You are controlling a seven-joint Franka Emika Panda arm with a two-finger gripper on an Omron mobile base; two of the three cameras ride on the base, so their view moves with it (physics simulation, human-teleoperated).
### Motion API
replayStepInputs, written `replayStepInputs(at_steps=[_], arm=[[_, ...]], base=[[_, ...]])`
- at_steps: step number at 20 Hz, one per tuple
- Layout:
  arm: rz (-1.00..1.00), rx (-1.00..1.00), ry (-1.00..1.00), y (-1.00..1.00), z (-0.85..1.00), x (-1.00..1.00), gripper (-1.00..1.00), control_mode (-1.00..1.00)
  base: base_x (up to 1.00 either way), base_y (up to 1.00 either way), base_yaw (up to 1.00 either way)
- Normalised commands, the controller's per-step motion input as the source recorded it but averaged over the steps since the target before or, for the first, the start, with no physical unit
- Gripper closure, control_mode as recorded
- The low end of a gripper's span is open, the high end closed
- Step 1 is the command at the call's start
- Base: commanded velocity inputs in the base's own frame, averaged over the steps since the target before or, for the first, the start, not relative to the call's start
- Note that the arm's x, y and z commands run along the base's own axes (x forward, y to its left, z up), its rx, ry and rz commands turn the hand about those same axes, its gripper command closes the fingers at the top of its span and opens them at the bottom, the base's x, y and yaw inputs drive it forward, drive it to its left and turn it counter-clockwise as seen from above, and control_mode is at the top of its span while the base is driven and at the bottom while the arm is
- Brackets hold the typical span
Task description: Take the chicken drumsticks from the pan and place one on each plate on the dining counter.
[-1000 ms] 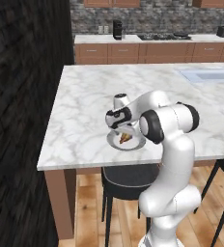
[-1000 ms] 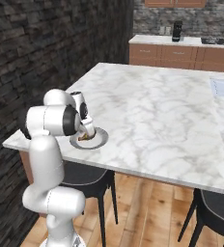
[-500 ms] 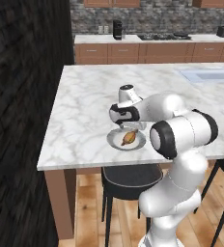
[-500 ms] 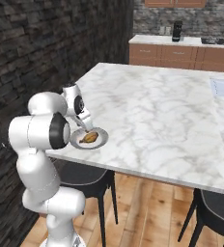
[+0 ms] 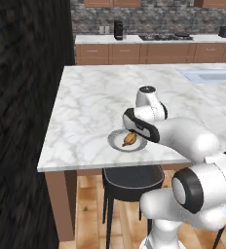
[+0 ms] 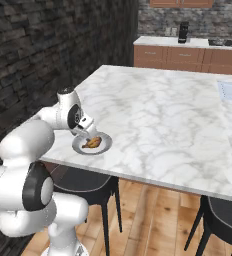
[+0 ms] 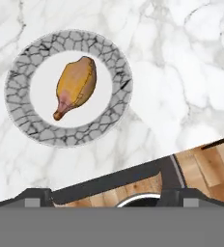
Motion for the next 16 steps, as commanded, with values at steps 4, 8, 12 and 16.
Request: replayStepInputs(at_steps=[4, 8, 12, 16], arm=[[0.52, -0.01, -0.03, -0.16, 0.41, -1.00, -1.00, -1.00], [0.50, -0.02, -0.12, -0.07, 0.33, -1.00, -1.00, -1.00], [0.33, -0.10, -0.10, 0.00, 0.27, -0.97, -1.00, -1.00], [0.10, -0.21, 0.00, -0.02, 0.28, -0.83, -1.00, -1.00]], base=[[0.00, 0.00, 0.00], [0.00, 0.00, 0.00], [0.00, 0.00, 0.00], [0.00, 0.00, 0.00]])
